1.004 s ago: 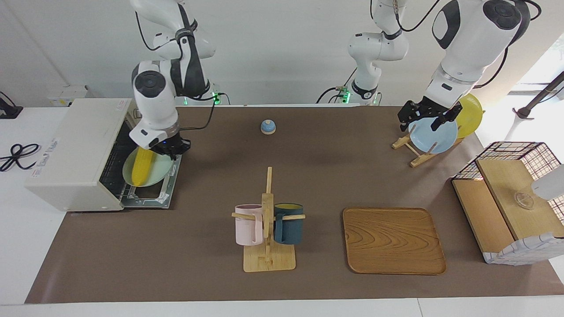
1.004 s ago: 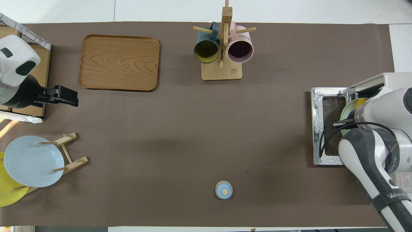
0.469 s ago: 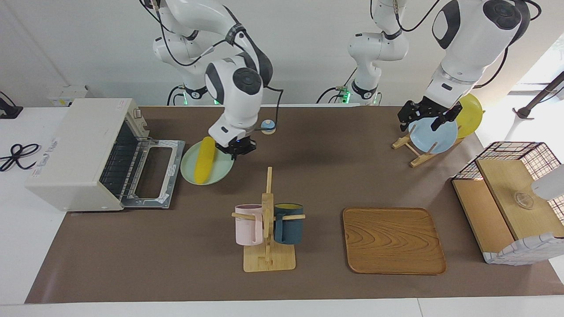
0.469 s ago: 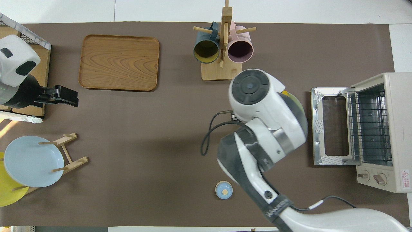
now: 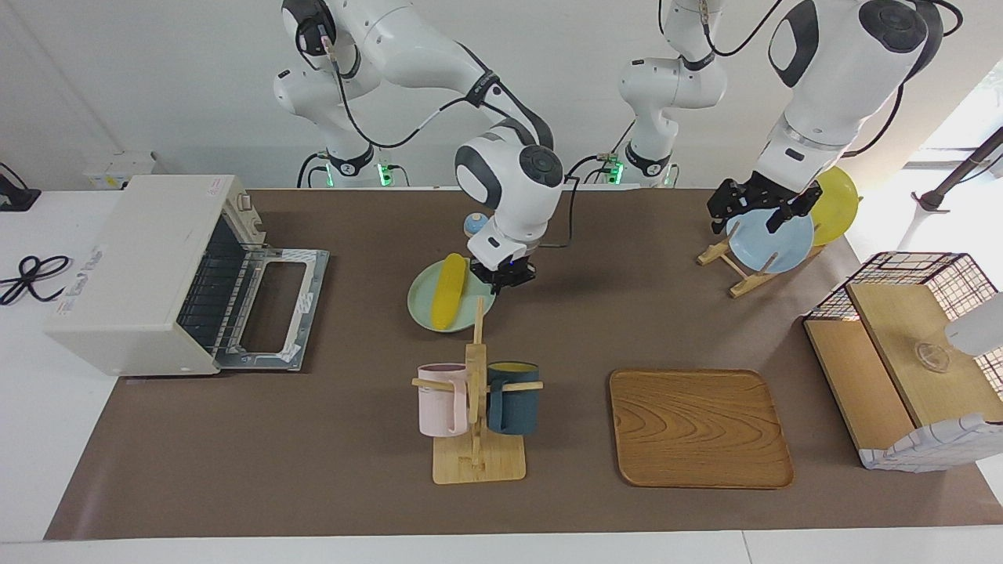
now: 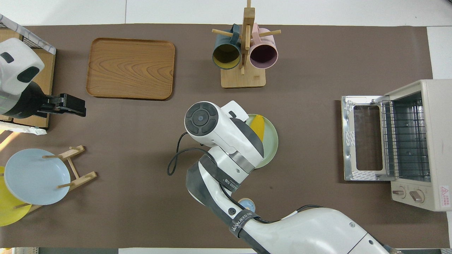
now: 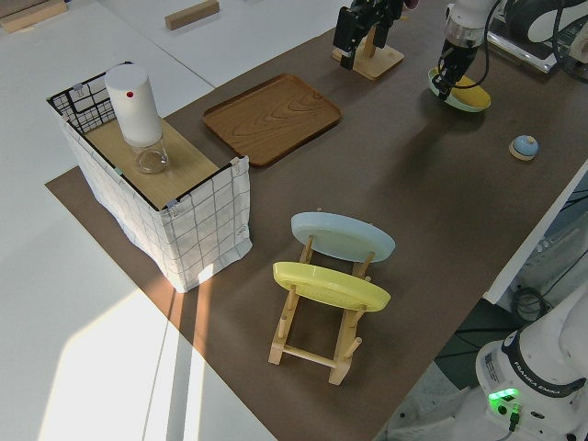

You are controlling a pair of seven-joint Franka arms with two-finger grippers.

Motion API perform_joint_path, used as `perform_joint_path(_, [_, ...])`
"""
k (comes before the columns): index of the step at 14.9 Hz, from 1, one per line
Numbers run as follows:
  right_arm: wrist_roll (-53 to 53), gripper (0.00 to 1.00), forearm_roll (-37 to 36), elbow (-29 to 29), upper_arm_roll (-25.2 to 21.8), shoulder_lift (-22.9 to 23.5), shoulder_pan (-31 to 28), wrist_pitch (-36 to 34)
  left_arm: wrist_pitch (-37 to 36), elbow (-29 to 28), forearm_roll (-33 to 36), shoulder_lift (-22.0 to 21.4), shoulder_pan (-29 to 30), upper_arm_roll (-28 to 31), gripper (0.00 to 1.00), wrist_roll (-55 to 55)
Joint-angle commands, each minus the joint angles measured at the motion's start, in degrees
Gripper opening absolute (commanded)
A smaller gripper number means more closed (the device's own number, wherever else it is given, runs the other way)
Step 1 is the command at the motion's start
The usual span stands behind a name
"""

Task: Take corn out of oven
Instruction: 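Carry the plate with corn to the table center and set it down, then reach the left gripper to the corn while the right gripper withdraws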

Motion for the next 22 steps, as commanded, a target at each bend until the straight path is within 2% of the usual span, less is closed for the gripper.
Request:
perform_joint_path(1, [2.1, 0.00, 0.9, -2.7, 0.5, -1.1, 0.4, 4.2, -0.5, 0.0, -0.5, -0.6, 0.8, -0.3, 1.00, 0.3])
perform_joint_path(3, [2.1, 0.00, 3.8, -2.3, 0.5, -1.0, -0.5, 5.5, -0.7, 0.0, -0.4, -0.6, 0.9, -0.2, 1.00, 0.3])
perform_joint_path(4, [2.2, 0.16, 5.9, -2.1, 0.4, -1.0, -0.6, 6.1, -0.6, 0.0, -0.4, -0.6, 0.9, -0.2, 1.00, 0.3])
perform_joint_path(5, [2.3, 0.21, 6.5, -1.8, 0.4, -1.0, -0.5, 6.2, -0.6, 0.0, -0.4, -0.6, 0.9, -0.2, 1.00, 0.3])
perform_joint_path(7, [1.8, 0.27, 6.2, -0.4, 0.3, -1.7, -1.1, 5.1, -0.6, 0.0, -0.4, -0.6, 0.9, -0.2, 1.00, 0.3])
perform_joint_path(9, [0.2, 0.28, 5.5, 0.1, 0.2, -3.8, -3.5, 2.4, -0.3, 0.0, -0.4, -0.6, 0.8, -0.3, 1.00, 0.6])
perform_joint_path(11, [-4.0, 0.26, 5.5, -0.7, 0.1, -6.5, -7.8, -0.6, 0.3, 0.0, -0.4, -0.6, 0.7, -0.3, 1.00, 0.6])
perform_joint_path(13, [-6.6, 0.15, 5.4, -2.7, 0.0, -8.8, -12.1, -3.3, 1.0, -0.1, -0.4, -0.6, 0.1, -0.4, 1.00, 0.3])
perform_joint_path(14, [-7.5, 0.05, 5.3, -4.8, 0.0, -10.0, -13.9, -3.3, 1.4, -0.2, -0.4, -0.6, -0.1, -0.7, 1.00, 0.3])
perform_joint_path(15, [-8.1, 0.00, 4.4, -7.0, 0.0, -10.9, -15.1, -3.1, 2.0, -0.7, -0.5, -0.6, -1.2, -0.9, 1.00, 0.2])
perform_joint_path(17, [-8.7, 0.00, 3.0, -13.1, 0.0, -12.6, -19.1, 0.0, 2.2, -1.6, -0.6, -0.6, -5.2, -0.9, 1.00, -1.8])
perform_joint_path(19, [-14.6, 0.00, 1.7, -19.3, 0.1, -14.4, -25.2, 3.4, 4.8, -3.7, -2.0, -0.7, -8.9, -0.9, 1.00, -5.7])
perform_joint_path(22, [-17.7, 0.00, -3.6, -27.1, 0.0, -16.2, -28.3, 8.2, 10.4, -6.8, -5.3, 0.0, -14.5, -0.9, 1.00, -9.4])
